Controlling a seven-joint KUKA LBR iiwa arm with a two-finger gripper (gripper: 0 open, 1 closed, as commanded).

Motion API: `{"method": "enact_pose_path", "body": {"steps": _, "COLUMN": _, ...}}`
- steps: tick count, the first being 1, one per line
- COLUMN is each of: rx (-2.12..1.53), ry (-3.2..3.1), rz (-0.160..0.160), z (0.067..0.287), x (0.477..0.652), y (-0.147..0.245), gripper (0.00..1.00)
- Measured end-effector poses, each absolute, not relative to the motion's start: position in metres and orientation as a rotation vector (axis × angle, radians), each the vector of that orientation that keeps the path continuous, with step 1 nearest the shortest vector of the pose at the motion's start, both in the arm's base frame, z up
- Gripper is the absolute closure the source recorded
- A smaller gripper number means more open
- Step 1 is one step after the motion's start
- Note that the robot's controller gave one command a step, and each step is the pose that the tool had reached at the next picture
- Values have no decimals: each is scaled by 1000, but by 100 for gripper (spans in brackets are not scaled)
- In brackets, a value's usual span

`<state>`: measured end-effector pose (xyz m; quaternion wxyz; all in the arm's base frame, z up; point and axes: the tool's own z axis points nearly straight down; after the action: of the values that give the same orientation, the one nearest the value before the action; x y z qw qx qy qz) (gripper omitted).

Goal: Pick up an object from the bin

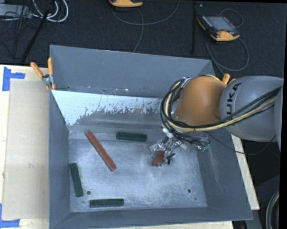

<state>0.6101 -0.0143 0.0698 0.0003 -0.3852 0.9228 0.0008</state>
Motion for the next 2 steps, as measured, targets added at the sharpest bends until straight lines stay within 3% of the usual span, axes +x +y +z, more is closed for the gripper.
{"method": "enact_pose_path", "body": {"steps": 1, "rx": -1209, "ry": 2900, "rz": 3, "z": 70, "x": 610, "y": -14, "gripper": 0}}
{"method": "enact_pose_path", "body": {"steps": 2, "rx": -1207, "ry": 2900, "rz": 3, "z": 70, "x": 610, "y": -15, "gripper": 100}}
